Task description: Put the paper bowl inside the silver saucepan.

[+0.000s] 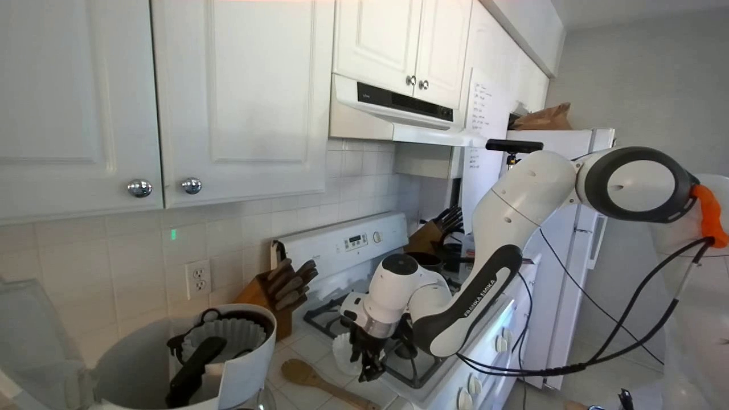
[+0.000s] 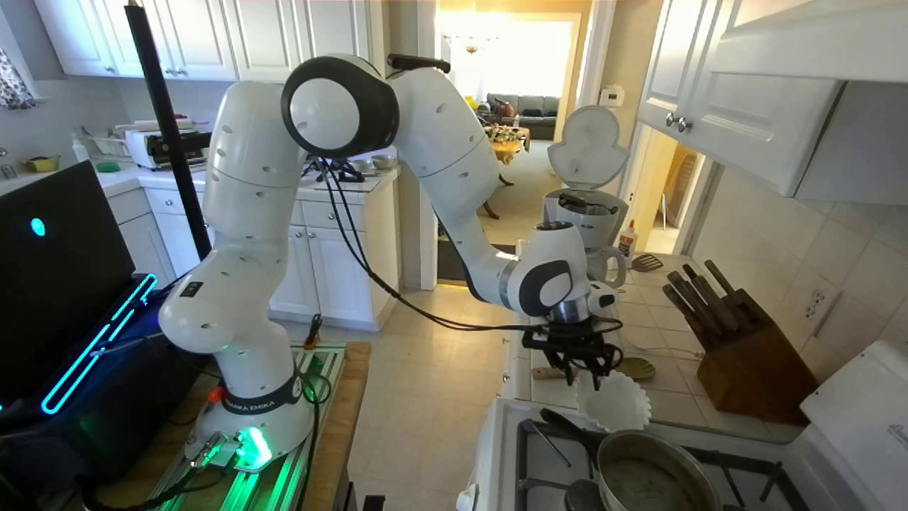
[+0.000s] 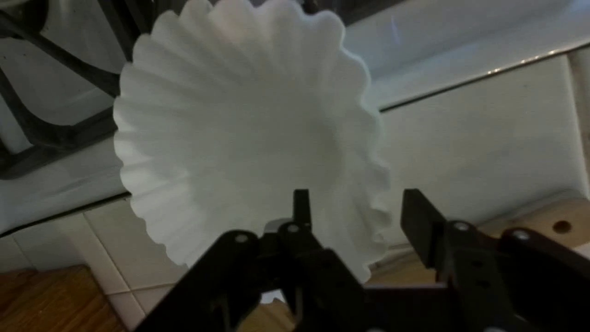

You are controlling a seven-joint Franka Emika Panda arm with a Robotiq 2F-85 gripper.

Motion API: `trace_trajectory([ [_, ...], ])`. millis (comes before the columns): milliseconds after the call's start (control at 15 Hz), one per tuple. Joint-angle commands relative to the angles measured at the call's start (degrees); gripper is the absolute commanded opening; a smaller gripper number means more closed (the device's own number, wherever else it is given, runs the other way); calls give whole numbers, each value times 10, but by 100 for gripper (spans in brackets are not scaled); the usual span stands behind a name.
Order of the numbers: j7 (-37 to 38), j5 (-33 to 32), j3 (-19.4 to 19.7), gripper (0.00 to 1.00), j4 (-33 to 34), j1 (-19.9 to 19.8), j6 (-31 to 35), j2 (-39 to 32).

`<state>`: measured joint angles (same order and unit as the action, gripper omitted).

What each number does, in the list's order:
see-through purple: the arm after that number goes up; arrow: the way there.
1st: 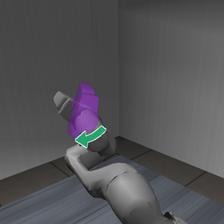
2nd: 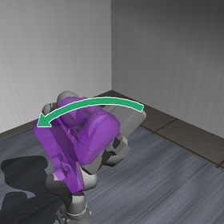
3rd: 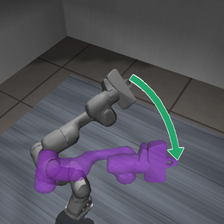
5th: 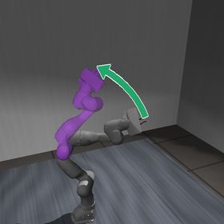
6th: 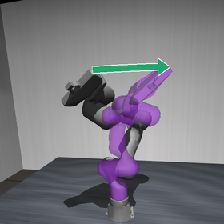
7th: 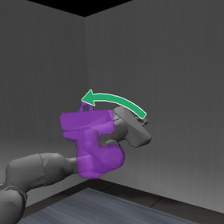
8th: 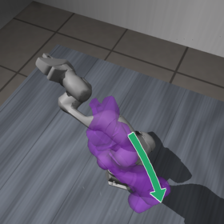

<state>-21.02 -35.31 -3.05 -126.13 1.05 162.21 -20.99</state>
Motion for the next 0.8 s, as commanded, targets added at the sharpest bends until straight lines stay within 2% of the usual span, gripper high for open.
trace_trajectory([
  [0,3,7,14,26,5,10,-2,2],
  [200,7,6,18,4,5,10,0,5],
  [267,9,4,20,1,5,11,0,6],
  [600,32,-1,30,0,4,22,-16,13],
  [733,95,-53,61,0,6,49,-38,27],
])
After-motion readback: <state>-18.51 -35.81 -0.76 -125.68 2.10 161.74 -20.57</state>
